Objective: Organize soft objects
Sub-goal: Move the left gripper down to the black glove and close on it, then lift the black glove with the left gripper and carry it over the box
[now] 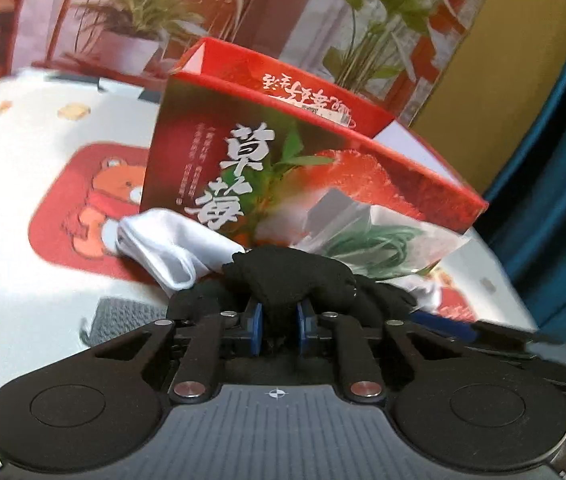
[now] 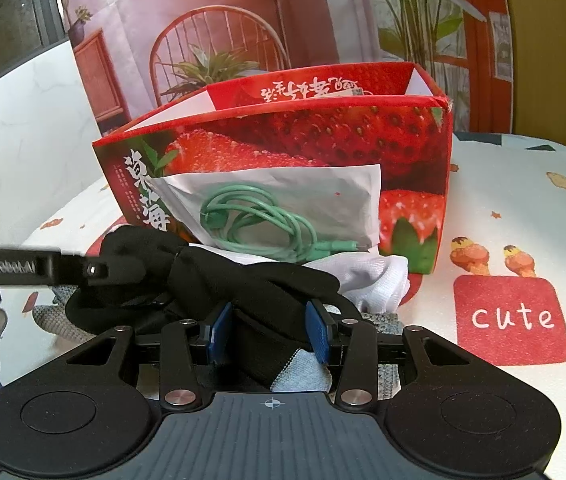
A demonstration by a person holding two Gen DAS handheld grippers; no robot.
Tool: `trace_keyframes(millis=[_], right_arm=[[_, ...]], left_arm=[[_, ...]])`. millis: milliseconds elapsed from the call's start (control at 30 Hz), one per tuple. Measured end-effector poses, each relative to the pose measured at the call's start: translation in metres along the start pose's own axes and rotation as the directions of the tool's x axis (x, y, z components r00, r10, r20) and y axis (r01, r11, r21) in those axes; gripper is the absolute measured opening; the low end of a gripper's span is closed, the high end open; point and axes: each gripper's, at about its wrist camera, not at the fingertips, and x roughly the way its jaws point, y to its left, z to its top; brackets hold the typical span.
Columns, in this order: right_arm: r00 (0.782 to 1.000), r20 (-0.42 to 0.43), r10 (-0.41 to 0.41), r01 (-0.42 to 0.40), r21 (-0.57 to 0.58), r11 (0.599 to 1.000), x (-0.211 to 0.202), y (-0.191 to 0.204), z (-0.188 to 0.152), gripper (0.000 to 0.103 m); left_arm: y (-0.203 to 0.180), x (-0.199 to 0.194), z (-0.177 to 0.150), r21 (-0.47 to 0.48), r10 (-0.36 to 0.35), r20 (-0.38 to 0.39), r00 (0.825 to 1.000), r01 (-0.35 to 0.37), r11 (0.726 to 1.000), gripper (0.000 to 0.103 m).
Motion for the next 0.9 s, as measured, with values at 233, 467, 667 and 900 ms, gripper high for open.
trace_keyframes(millis=[233,467,667,900], right_arm=[[1.000,0.007,0.007,-0.007,0.014,1.000,-0.001,-0.001,0.000,0.039],[0.998,0.059,-0.023,0.024,-0.030,0.999,-0.010,0.009,0.003,0.042],[0.996,0.084,-0.018,0.025,-0.085,0.996,-0.014,0.014,0.005,0.061],[0.999,0.040,-0.015,0.018,-0.077,0.997,-0.003,0.013,0.000,0.061]], left_arm=[[-0.004,-0.002,-0.007,0.042,0.026,0.006,1.000,-0.026,0.999,0.017],[0.000,-0.003,-0.008,0.042,0.056,0.004,0.998,-0.057,0.998,0.018],[0.001,-0.006,-0.008,0.026,0.074,0.015,0.997,-0.074,0.997,0.018],[0.002,-0.005,-0.008,0.022,0.077,0.014,0.997,-0.078,0.997,0.018]])
